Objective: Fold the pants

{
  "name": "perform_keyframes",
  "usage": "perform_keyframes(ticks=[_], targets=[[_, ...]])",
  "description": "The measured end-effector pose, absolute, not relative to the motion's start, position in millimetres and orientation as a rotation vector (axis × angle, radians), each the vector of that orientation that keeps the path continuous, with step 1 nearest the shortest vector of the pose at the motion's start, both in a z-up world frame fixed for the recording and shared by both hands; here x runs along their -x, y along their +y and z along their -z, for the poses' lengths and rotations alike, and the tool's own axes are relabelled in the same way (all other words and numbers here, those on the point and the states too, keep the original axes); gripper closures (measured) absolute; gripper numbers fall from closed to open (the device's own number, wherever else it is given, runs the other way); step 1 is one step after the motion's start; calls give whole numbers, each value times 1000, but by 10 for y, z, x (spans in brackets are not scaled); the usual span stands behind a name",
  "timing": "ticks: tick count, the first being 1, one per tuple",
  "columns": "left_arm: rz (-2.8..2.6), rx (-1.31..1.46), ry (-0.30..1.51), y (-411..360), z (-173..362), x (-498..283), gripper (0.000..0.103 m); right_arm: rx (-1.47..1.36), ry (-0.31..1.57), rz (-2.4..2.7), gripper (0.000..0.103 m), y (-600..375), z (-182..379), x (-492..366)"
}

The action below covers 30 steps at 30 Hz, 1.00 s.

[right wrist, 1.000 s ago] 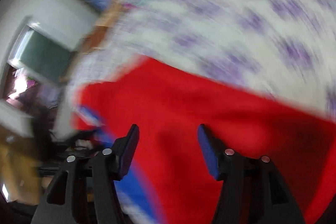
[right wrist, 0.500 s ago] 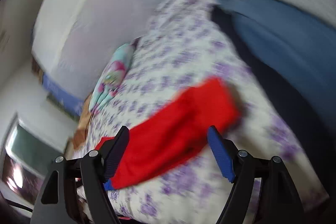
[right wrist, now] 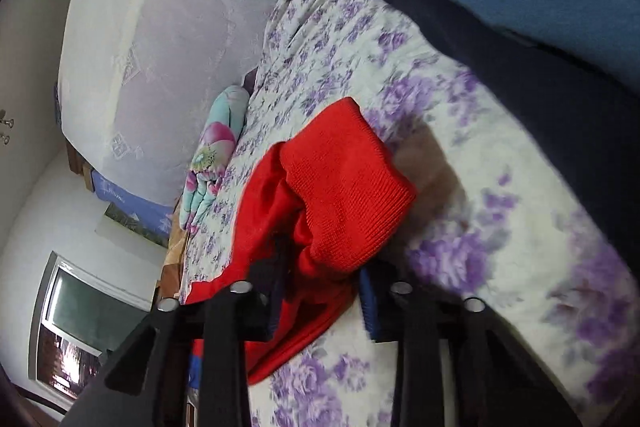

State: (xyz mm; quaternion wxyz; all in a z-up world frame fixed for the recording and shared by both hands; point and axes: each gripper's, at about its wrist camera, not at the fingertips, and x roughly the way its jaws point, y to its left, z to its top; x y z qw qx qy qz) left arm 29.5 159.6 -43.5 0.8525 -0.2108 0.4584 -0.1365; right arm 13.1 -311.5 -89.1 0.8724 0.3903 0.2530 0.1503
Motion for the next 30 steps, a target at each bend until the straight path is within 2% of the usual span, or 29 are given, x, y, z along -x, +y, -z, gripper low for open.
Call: perform_keyframes(ticks=[3,6,8,10,12,13,14,15,18,24,30], targets=[[298,447,955,1646,429,-280,13,-646,474,-250,82,-2913,607,19],[297,468,941,1753,414,-275,13,-263,375,-221,84,-2193,-22,252],[294,484,930,1812,404,-260,13,-83,359,-261,84,-1685,-240,282],[292,502,918,1872,395,-237,13,107,377,-344,84,-993,-330,250],[288,521,903,1936,374,-193,13,266,437,-415,84,-383,-195,144],[283,528,894,1970,363,-169,13,367,508,-451,81,-7,-3,25],[279,533,889,1999,355,-144,13,439,569,-474,73,237,194,-72],[273,541,884,2042,350,-114,13,514,643,-510,58,486,483,-176],[256,548,870,2176,328,-21,13,597,626,-501,43,667,716,-102],[229,584,860,2405,357,7,12,404,540,-655,43,238,198,161],[244,573,872,2310,405,-24,10,403,581,-598,43,311,215,-41]])
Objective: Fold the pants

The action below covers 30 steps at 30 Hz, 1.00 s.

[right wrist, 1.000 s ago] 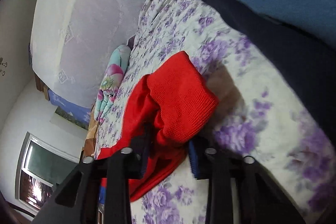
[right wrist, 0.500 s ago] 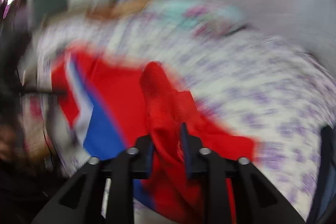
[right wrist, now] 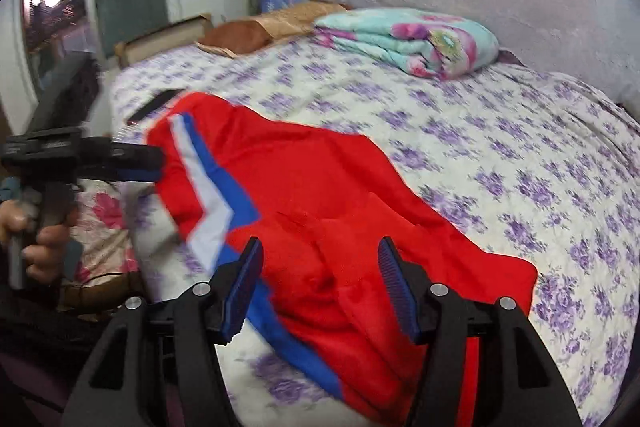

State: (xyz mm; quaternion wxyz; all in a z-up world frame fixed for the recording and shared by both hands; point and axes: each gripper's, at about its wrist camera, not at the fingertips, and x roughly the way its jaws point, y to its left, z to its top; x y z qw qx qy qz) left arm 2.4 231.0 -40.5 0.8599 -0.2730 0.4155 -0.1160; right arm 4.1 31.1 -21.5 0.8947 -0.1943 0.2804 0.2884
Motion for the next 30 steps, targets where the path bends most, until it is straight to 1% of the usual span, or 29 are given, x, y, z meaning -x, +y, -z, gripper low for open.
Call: perform_keyframes(ticks=[2,3,4,6,7,10,12,15,16,17,19,22,24,25,26,27,29,30], targets=[[244,570,873,2309,401,-8,10,417,622,-579,45,366,296,-167],[242,575,873,2313,403,-5,10,429,652,-572,56,390,353,-222],[240,578,873,2301,402,-1,10,443,703,-574,62,429,441,-315],[237,579,874,2296,402,-1,10,455,754,-605,89,465,542,-398],[236,578,874,2285,402,5,10,443,750,-609,94,441,536,-421],[237,579,874,2296,407,13,10,349,674,-595,94,216,288,-398],[239,581,875,2294,411,14,10,277,593,-641,94,46,4,-272],[238,578,875,2305,412,9,10,267,517,-753,94,50,-281,3],[238,579,875,2307,413,6,10,286,513,-786,94,112,-296,62],[238,583,874,2307,414,9,10,317,524,-818,94,208,-260,115],[238,590,872,2317,415,21,10,402,577,-855,94,448,-6,145],[237,595,874,2327,423,45,10,507,690,-831,94,670,507,16],[237,596,875,2338,421,71,10,548,685,-824,92,695,639,29],[233,595,875,2348,420,83,10,558,659,-823,90,687,601,72],[229,599,874,2355,424,91,10,568,632,-819,84,675,538,116],[227,604,875,2370,429,86,10,576,612,-810,72,667,502,150],[228,617,874,2380,436,83,10,614,570,-780,60,639,439,234],[227,617,873,2378,437,83,10,634,561,-771,57,647,439,246]])
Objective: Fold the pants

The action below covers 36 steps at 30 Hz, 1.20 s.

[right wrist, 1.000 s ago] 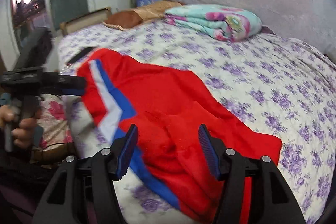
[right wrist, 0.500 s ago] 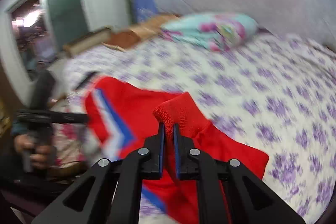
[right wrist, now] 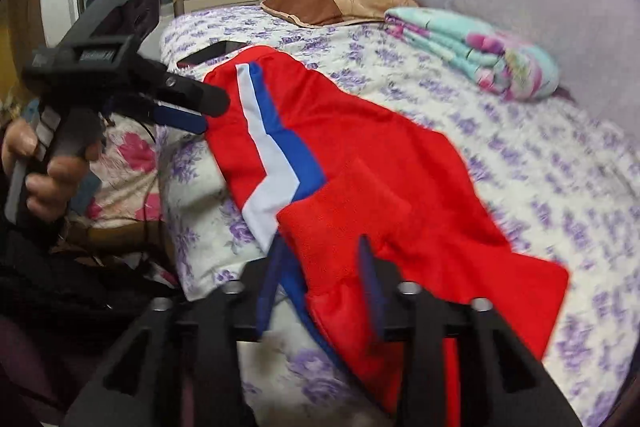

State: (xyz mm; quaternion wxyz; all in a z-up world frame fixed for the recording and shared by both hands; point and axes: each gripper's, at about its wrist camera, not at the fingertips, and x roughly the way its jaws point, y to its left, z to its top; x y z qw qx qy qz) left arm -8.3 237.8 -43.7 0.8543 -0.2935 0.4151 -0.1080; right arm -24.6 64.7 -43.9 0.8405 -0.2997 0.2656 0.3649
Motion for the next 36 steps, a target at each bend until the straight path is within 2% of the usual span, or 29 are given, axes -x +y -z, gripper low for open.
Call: perform_keyframes(ticks=[9,10,11,12,14,20,23,25,26,27,29,31,35,36], targets=[[228,618,878,2387,446,77,10,827,562,-671,51,879,749,206],[229,617,877,2395,441,78,10,849,545,-668,53,895,750,224],[230,617,875,2387,444,81,10,855,542,-657,68,888,749,206],[228,619,875,2390,449,79,10,851,538,-624,75,870,740,163],[227,625,876,2400,458,77,10,768,531,-572,82,741,606,55],[217,622,869,2425,435,117,10,639,437,-469,83,350,68,27],[190,648,858,2512,430,159,10,660,487,-527,82,582,258,-94],[157,703,830,2656,420,230,10,696,546,-576,70,760,555,-139],[142,731,818,2720,425,260,10,718,555,-583,51,819,679,-122],[122,766,809,2811,443,290,10,756,502,-577,40,855,750,-37],[93,834,821,2952,529,299,10,763,464,-592,38,834,689,94],[96,905,835,3022,644,232,10,655,424,-641,36,685,488,201],[71,952,779,3014,697,55,5,382,317,-724,12,245,111,435],[62,953,764,3003,684,5,5,345,301,-722,12,176,83,475]])
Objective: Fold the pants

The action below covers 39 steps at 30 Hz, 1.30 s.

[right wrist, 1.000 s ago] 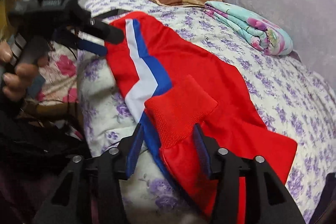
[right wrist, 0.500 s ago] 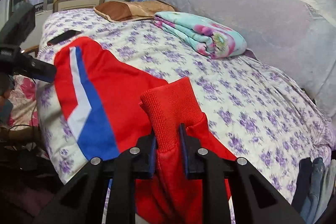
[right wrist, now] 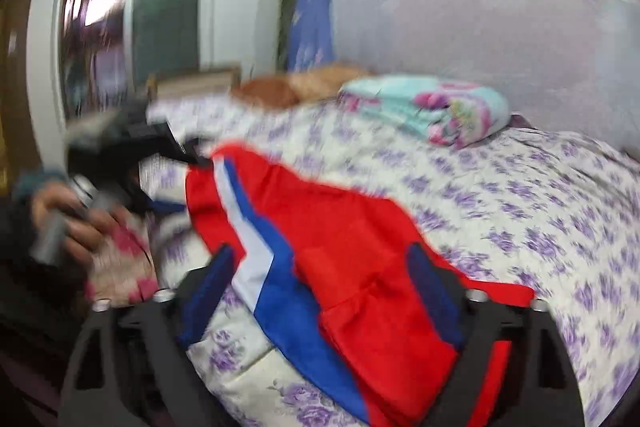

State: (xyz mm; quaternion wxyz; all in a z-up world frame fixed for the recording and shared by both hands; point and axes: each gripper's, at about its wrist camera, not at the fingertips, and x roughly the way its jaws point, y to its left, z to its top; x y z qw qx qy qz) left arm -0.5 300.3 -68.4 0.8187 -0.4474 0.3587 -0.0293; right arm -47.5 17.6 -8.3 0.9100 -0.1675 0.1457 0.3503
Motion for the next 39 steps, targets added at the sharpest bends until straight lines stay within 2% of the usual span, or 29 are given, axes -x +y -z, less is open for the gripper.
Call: perform_keyframes(ticks=[6,8,9,10,11,14,19,23,24,26,27,29,31,32,34,37,39], targets=[[58,960,714,2929,701,-347,5,231,335,-662,12,-236,110,447],[59,949,688,2888,673,-355,14,204,353,-638,13,-343,155,408],[85,947,676,2861,659,-348,43,177,366,-620,16,-442,180,367],[83,928,689,2833,652,-346,78,154,371,-608,17,-522,205,345],[73,910,698,2825,651,-346,90,118,378,-591,17,-634,230,300],[33,802,698,2709,545,-328,90,-18,379,-540,17,-1018,299,181],[41,428,660,1957,0,-280,91,-273,363,-493,17,-1644,379,-2],[142,43,660,852,-324,-229,89,-364,360,-512,16,-1848,412,-51],[184,-45,693,531,-273,-236,83,-367,358,-516,16,-1871,417,-47],[240,-189,771,52,-35,-282,56,-362,362,-518,15,-1885,431,-64],[251,-275,813,-170,131,-328,33,-371,371,-524,15,-1901,445,-80],[257,-419,864,-493,441,-334,30,-389,384,-526,15,-1929,453,-115],[252,-494,827,-631,490,-249,29,-399,387,-527,15,-1987,465,-118],[255,-485,803,-616,412,-206,27,-401,386,-527,14,-2012,471,-103],[246,-423,752,-495,192,-147,9,-428,393,-535,13,-2065,489,-113],[353,-301,688,-317,-158,32,5,-469,413,-555,12,-2101,513,-171],[419,-255,691,-334,-209,-32,5,-474,420,-563,12,-2088,517,-178]])
